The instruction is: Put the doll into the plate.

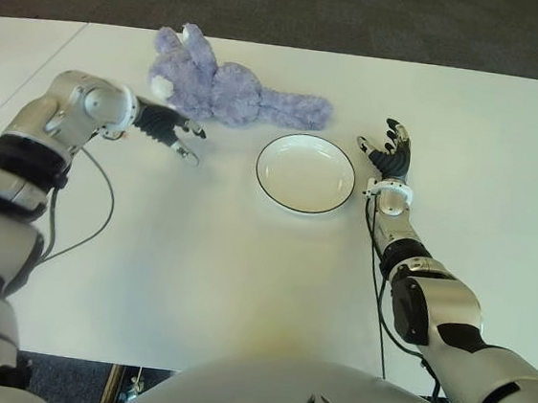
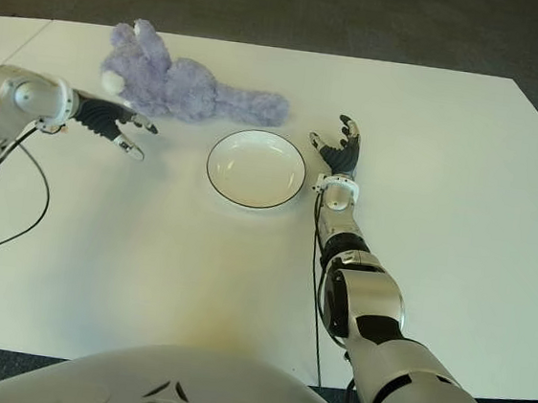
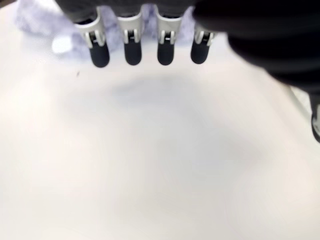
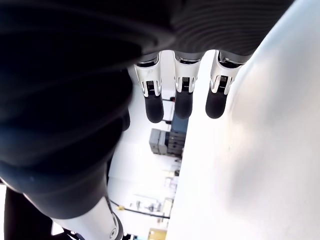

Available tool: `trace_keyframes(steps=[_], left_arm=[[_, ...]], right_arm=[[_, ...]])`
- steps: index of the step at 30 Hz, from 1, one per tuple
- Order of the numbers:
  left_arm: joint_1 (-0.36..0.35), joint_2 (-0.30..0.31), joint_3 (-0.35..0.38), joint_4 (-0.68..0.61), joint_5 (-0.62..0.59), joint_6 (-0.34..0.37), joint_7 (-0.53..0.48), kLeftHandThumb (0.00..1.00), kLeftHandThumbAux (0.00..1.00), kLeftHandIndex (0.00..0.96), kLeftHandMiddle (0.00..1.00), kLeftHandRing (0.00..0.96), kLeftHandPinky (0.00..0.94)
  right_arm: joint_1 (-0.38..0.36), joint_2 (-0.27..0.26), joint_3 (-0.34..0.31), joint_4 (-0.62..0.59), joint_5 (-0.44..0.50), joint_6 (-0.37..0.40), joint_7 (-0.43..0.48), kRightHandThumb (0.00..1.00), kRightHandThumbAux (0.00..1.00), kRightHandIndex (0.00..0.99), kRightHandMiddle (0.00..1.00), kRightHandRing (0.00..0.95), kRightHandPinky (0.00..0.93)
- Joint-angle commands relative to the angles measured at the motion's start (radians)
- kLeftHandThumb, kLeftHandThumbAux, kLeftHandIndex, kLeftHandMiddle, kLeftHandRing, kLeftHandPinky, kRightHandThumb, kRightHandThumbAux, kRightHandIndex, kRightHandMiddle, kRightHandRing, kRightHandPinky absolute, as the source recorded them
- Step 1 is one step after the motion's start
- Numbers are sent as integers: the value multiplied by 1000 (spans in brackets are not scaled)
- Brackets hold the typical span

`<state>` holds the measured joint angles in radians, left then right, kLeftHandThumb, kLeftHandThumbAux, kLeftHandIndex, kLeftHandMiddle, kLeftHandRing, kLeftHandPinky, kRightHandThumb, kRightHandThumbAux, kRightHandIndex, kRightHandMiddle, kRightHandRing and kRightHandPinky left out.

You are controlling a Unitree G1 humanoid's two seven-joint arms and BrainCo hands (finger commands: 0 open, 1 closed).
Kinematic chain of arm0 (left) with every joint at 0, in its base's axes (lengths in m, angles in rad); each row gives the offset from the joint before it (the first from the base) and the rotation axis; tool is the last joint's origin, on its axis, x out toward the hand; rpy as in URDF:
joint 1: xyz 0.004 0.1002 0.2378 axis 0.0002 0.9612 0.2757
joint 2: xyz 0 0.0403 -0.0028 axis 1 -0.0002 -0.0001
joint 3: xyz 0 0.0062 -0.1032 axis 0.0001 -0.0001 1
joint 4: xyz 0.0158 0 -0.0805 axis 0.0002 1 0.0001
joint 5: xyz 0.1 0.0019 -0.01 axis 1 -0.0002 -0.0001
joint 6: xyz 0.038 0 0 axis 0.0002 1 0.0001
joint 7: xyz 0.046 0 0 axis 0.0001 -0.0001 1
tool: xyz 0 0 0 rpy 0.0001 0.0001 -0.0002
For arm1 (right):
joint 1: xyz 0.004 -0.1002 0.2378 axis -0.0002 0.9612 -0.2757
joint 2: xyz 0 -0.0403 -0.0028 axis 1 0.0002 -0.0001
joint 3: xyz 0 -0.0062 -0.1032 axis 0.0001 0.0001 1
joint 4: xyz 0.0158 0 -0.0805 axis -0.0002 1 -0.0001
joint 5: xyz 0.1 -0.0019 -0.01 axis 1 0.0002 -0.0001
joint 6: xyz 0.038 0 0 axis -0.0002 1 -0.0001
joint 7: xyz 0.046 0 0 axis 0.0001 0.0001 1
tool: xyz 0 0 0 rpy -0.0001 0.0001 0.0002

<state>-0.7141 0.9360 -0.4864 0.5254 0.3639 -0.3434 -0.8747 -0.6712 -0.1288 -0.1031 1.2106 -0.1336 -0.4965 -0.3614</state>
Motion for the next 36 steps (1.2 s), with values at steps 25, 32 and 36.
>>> trace_keyframes(steps=[25,32,36], left_arm=[[389,400,489,-772,-576,113,-372,172,320,0,0,0,0],[387,246,544,-637,-467,-26,-166,172,344,0,0,0,0],[233,139,530,-506,-388,-166,-44,141,375,0,0,0,0]], right_arm=[[194,61,22,144,-22,129,-9,350,860,187,131,106,110],[193,60,25,145,-25,130,-5,340,857,176,128,108,125],[190,59,29,147,-28,138,-4,331,857,168,127,110,123]])
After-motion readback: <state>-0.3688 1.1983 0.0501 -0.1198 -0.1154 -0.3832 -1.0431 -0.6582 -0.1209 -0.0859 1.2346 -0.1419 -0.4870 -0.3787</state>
